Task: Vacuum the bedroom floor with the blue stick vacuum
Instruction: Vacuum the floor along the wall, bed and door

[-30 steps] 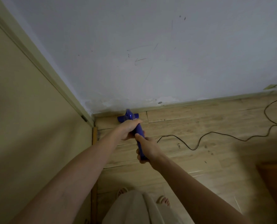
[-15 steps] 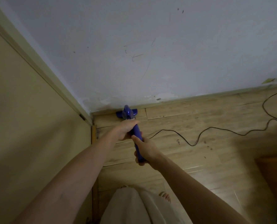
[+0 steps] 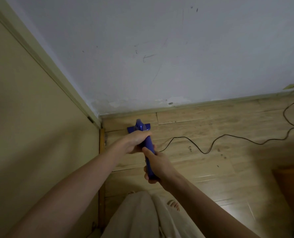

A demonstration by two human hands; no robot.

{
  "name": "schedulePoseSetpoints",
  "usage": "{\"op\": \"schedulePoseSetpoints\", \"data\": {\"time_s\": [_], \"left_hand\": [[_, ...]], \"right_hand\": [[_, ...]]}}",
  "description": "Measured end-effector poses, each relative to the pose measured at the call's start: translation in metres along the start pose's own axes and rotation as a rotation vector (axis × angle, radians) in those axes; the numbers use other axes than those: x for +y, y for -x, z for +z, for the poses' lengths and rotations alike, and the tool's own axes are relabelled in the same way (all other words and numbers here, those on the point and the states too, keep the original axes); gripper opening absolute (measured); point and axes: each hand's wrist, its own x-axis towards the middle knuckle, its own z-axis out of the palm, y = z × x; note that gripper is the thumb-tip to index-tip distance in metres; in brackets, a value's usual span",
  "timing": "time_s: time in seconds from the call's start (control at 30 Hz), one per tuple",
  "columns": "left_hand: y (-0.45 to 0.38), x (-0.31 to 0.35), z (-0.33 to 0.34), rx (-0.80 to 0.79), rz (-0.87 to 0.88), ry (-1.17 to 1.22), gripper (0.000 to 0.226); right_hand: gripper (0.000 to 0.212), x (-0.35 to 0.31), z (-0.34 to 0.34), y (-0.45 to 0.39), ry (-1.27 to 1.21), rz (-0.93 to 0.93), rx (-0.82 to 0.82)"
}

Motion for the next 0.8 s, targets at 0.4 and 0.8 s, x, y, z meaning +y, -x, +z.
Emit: {"op": "schedulePoseSetpoints", "data": {"time_s": [0.4,0.8], "left_hand": [[-0.028,0.023,-0.003,0.068,0.070,-0.011,0.020],[-0.041,0.017,-0.018,0.072,0.044,0.182,0.029]], "right_hand": [[0.029,-0.013,-0.004,-0.041,0.041,-0.019,0.050],[0.030,-0.020,-0.001,-0.048,0.170,-0.021,0.044]]}}
